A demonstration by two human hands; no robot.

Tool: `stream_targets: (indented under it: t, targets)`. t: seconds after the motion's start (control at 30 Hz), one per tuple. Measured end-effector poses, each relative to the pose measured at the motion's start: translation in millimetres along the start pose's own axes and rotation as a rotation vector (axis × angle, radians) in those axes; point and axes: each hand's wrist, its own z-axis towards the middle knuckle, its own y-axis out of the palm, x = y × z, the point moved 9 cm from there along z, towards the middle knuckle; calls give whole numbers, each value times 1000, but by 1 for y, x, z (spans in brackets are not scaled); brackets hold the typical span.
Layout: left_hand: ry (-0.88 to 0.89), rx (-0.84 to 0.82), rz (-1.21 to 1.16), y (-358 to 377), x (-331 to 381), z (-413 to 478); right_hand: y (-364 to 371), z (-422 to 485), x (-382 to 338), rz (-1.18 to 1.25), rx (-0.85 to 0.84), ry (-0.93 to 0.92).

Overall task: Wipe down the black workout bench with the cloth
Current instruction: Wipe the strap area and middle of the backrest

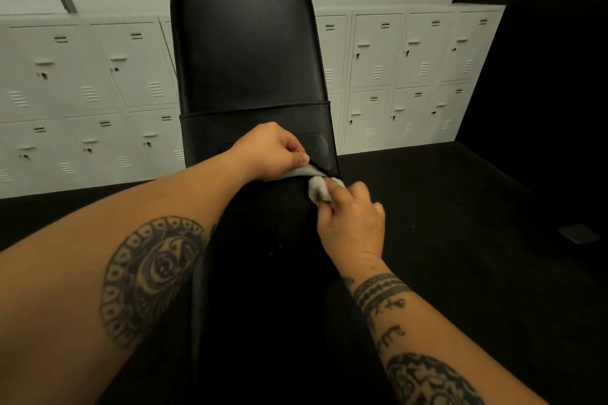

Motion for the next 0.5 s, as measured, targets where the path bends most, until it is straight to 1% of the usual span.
stream_targets:
  t: [0.07,0.13,0.2,0.3,0.37,0.43,0.5]
  targets:
    - [-1,-20,-10,1,-1,-1,2,-10,12,117,-46,157]
    - [-3,-27,0,1,1,-2,1,-15,12,177,-68,199]
    - [-7,-33,-7,0,1,-3,-3,-11,0,156,-61,128]
    - [1,-28,-13,1,3,-4,-9,5,-23,38,-18,-56]
    - [-1,-22,-16,2,1,-3,-7,11,-21,8,-16,-65]
    - [2,-18,-12,2,0,-4,-6,8,-6,104,-2,59]
    - [12,-24,6,1,2,-6,-2,2,13,237,11,253]
